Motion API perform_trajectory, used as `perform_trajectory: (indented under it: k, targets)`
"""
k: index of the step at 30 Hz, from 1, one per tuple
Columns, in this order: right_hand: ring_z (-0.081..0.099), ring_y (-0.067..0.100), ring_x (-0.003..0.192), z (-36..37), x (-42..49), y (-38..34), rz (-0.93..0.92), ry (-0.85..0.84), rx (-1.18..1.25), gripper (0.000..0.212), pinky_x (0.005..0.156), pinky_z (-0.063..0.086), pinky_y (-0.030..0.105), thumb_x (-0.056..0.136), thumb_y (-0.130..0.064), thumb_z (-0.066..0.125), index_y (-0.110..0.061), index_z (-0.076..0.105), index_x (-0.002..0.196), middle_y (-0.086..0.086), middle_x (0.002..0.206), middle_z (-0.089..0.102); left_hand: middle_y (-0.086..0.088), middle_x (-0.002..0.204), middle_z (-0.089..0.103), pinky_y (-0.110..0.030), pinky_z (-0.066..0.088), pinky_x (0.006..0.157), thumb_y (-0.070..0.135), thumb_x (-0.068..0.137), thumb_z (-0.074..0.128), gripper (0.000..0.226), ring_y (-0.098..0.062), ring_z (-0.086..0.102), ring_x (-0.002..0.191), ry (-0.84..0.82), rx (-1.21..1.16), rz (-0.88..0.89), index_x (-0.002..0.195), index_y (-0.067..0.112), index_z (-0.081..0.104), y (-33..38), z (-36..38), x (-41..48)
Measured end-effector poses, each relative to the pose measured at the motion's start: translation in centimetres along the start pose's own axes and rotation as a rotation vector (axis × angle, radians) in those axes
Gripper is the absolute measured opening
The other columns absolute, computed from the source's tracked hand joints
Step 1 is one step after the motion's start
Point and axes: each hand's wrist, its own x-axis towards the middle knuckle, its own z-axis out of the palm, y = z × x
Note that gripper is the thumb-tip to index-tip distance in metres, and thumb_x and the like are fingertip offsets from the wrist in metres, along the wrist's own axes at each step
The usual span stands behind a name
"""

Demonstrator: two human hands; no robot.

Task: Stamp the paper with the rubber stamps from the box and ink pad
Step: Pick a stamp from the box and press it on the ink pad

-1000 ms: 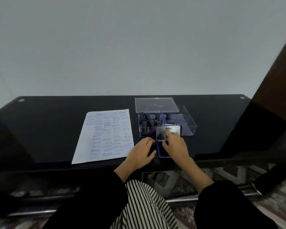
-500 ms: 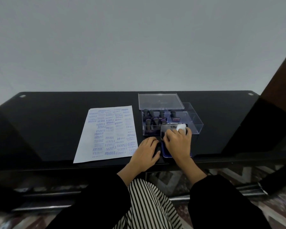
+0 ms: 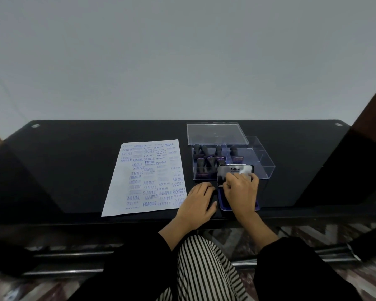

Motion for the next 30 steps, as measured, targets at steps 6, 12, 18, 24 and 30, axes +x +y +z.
perform_trajectory:
  k: [6,12,18,24,30]
  targets:
    - [0.047,0.019,0.04,-0.2,0.4,-0.3,-0.004,-0.045,0.021,0.038,0.074,0.05,0.039,0.05,0.002,0.081,-0.015,0.047,0.048,-0.003,0.04,0.045,-0.008,0.132,0.047,-0.029,0.03,0.11,0.043,0.086,0.022,0.062,-0.021,0.042,0.126,0.003,-0.007,-0.002,0.13,0.006,0.047,-0.1,0.0,0.0]
    - [0.051,0.021,0.05,0.4,-1.1,0.3,-0.003,0.051,0.008,0.034,0.077,0.031,0.032,0.056,0.001,0.077,-0.015,0.048,0.054,-0.001,0.05,0.047,-0.007,0.133,0.046,-0.029,0.029,0.11,0.045,0.085,0.019,0.065,-0.021,0.04,0.127,0.006,0.001,0.001,0.13,0.007,0.047,-0.1,0.1,0.0]
    - [0.051,0.02,0.049,0.0,-0.8,0.0,0.011,0.03,0.005,0.034,0.075,0.033,0.032,0.054,0.0,0.078,-0.015,0.048,0.054,-0.001,0.048,0.048,-0.009,0.134,0.046,-0.031,0.03,0.11,0.045,0.085,0.018,0.067,-0.023,0.041,0.127,0.004,-0.005,0.002,0.13,0.005,0.047,0.0,0.0,-0.1]
    - [0.045,0.019,0.036,-0.3,1.1,-0.9,0.058,-0.143,-0.012,0.039,0.059,0.046,0.034,0.046,0.003,0.081,-0.016,0.047,0.047,-0.003,0.037,0.046,-0.012,0.132,0.048,-0.033,0.031,0.109,0.043,0.085,0.018,0.067,-0.025,0.043,0.125,-0.003,-0.005,-0.004,0.128,0.003,0.048,0.2,-0.2,-0.1]
    - [0.049,0.021,0.044,0.0,0.1,-0.7,0.051,-0.056,0.04,0.036,0.058,0.045,0.033,0.052,0.005,0.078,-0.014,0.047,0.051,0.0,0.044,0.047,-0.012,0.129,0.049,-0.034,0.033,0.108,0.042,0.085,0.02,0.065,-0.026,0.044,0.123,-0.004,-0.01,-0.007,0.127,0.002,0.049,0.2,-0.2,-0.1]
